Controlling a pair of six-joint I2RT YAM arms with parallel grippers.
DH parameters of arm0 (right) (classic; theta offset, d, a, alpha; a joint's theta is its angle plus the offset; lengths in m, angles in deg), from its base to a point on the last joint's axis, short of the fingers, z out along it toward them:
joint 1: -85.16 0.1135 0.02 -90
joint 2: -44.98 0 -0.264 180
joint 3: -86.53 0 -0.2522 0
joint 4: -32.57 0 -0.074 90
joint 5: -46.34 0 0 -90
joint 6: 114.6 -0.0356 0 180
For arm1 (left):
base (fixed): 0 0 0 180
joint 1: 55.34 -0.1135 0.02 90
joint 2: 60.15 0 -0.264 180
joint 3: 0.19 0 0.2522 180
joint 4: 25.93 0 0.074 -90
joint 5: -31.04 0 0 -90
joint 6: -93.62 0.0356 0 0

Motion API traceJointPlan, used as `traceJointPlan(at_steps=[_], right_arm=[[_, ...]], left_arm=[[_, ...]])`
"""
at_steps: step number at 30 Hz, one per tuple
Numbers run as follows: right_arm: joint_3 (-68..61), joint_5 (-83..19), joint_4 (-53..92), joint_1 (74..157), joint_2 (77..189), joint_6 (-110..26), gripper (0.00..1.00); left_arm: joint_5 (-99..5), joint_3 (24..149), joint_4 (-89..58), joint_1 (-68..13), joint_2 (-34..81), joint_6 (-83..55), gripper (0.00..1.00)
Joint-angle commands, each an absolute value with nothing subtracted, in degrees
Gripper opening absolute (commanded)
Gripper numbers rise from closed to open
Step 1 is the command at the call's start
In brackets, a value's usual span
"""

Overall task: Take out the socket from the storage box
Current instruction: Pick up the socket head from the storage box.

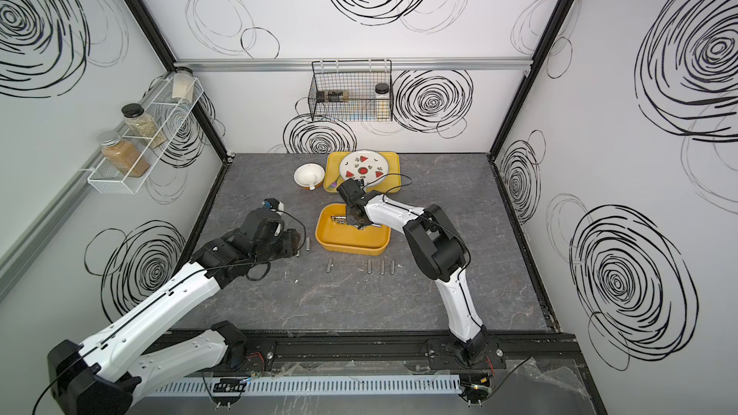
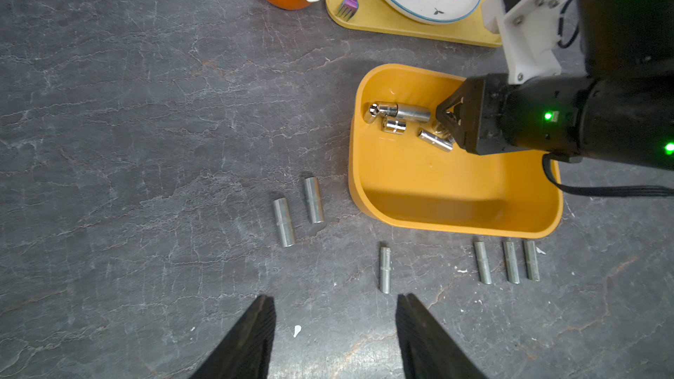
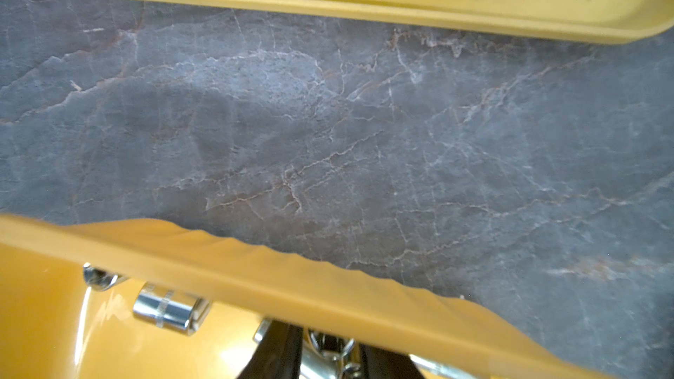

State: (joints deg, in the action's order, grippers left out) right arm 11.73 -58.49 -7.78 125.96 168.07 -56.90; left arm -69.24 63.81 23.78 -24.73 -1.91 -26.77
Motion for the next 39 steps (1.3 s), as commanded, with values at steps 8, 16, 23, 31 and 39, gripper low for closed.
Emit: traceJointPlan(at_steps=[8, 16, 23, 31, 39], right_arm=[[12.9, -58.7, -8.8, 125.8, 170.1, -56.5, 0.35], [13.7, -58.7, -8.9, 125.7, 170.1, -56.0, 0.21], [13.2, -57.8, -8.7, 125.8, 167.3, -55.6, 0.18], [10.9, -57.2, -8.7, 125.8, 161.5, -55.1, 0.16], [6.0, -60.8, -9.8, 124.5, 152.9, -54.0, 0.16]], left_arm=[[-69.0, 63.2, 22.2, -25.2, -1.4, -25.9, 0.61], [-68.9, 63.2, 22.2, -25.1, -1.2, -25.8, 0.61], [-68.8, 63.2, 22.2, -25.2, -1.2, -25.9, 0.61], [-69.1, 63.2, 22.2, -25.1, -1.4, -25.9, 0.61], [-69.0, 63.1, 22.2, -25.2, -1.4, -26.0, 0.61]])
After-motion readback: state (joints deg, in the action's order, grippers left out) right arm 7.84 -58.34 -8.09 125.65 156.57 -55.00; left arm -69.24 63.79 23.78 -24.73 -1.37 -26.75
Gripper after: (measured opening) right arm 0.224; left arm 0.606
